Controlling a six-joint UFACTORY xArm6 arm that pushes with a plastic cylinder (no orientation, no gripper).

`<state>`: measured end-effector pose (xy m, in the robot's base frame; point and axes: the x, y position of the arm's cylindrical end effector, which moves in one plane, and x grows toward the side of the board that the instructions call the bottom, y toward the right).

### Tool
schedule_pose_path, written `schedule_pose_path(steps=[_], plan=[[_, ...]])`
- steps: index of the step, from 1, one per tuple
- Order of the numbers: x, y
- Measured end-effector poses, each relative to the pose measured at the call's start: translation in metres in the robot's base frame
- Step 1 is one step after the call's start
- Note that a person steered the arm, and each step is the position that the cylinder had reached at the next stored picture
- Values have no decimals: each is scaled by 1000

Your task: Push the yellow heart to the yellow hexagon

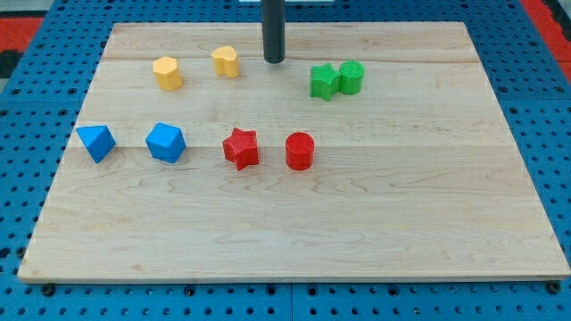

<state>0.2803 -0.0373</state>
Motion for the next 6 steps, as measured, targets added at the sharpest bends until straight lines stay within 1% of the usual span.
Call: schedule_pose_path(steps=[1,3,4,5,6], plan=[[-19,-39],[-2,-71],[-6,-96],[-28,-64],[-42,43]])
